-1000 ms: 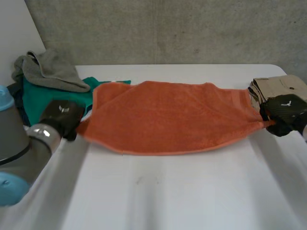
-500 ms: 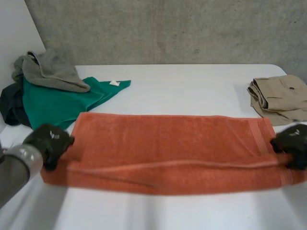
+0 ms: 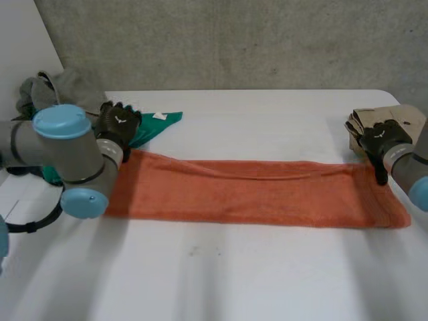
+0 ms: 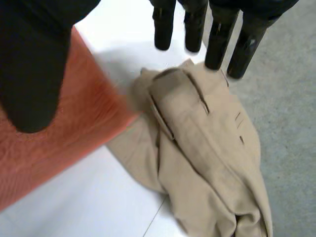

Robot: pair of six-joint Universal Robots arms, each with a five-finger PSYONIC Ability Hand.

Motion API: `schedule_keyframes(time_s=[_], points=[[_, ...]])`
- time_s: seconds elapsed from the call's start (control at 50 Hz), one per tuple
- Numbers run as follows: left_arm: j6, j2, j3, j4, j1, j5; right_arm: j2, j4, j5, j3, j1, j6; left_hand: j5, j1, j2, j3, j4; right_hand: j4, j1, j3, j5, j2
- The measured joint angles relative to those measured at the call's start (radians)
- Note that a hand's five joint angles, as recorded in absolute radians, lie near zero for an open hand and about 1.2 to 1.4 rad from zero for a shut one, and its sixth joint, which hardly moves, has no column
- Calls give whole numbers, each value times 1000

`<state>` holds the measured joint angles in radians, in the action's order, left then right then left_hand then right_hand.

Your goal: Fold the laundry.

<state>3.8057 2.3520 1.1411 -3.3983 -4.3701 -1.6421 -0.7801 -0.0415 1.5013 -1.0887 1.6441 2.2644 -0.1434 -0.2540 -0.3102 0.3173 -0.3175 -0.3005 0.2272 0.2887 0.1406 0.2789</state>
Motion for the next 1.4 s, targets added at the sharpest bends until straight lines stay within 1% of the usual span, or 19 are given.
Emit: schedule_keyframes(time_s=[0.02,0.04,0.16,0.18,0.22,0.28,0.48,0.62,0.7,0.76,0.8,0.82,1.02,1.1,1.2,1.24,1.28,1.36,1.4], points=[[1,2,-2,-4,2,-1,0,2,0,0,3,2,0,0,0,0,0,0,0,0,0,0],[9,8,-3,-21,11,-3,-6,5,-2,-3,12,12,86,49,83,-86,93,66,-26,-74,-70,-60],[21,1,16,-38,25,-5,-40,8,-13,-36,23,43,94,49,95,-94,105,66,-26,-76,-71,-61],[30,-32,70,-42,39,-7,-117,10,-49,-110,26,96,94,49,95,-94,105,66,-26,-76,-71,-61],[31,-38,80,-42,40,-7,-138,10,-59,-130,26,109,94,49,95,-94,105,66,-26,-76,-71,-61],[23,-108,169,-39,44,-6,-242,6,-131,-244,9,153,94,49,103,-100,107,66,-26,-76,-71,-61],[-104,-342,417,-43,44,9,-463,-3,-307,-581,-182,159,94,49,103,-100,109,63,-22,-56,-66,-55],[-152,-400,476,-49,44,13,-465,43,-391,-693,-277,129,94,49,103,-100,109,-1,29,19,-9,26],[-154,-399,477,-49,44,13,-404,104,-406,-700,-292,121,94,49,103,-100,109,-127,145,140,100,142],[-153,-395,475,-49,44,12,-374,130,-408,-694,-293,119,94,49,103,-100,109,-396,387,409,360,422],[-153,-392,475,-49,44,12,-331,166,-407,-677,-291,117,94,49,103,-100,109,-783,699,794,739,814],[-153,-392,475,-49,44,12,-321,172,-405,-671,-290,116,94,49,103,-100,109,-838,729,848,791,868],[-153,-411,492,-48,39,12,-315,194,-379,-645,-342,84,94,49,103,-100,109,-888,743,897,833,901],[-153,-441,510,-47,34,13,-365,192,-353,-639,-437,3,94,49,103,-100,109,-888,743,896,834,901],[-154,-476,531,-46,24,13,-417,188,-329,-627,-494,-112,94,49,103,-100,109,-888,747,897,842,901],[-154,-478,533,-46,22,13,-421,188,-328,-626,-495,-120,94,49,103,-100,109,-888,747,897,842,901],[-155,-494,543,-46,13,13,-460,195,-325,-613,-445,-138,94,49,103,-100,109,-888,754,897,842,901],[-161,-512,551,-45,2,12,-518,233,-329,-584,-265,-87,94,49,103,-100,109,-889,757,897,848,901],[-168,-520,553,-44,-2,12,-539,274,-331,-562,-127,-44,94,49,103,-100,109,-889,757,897,849,901]])
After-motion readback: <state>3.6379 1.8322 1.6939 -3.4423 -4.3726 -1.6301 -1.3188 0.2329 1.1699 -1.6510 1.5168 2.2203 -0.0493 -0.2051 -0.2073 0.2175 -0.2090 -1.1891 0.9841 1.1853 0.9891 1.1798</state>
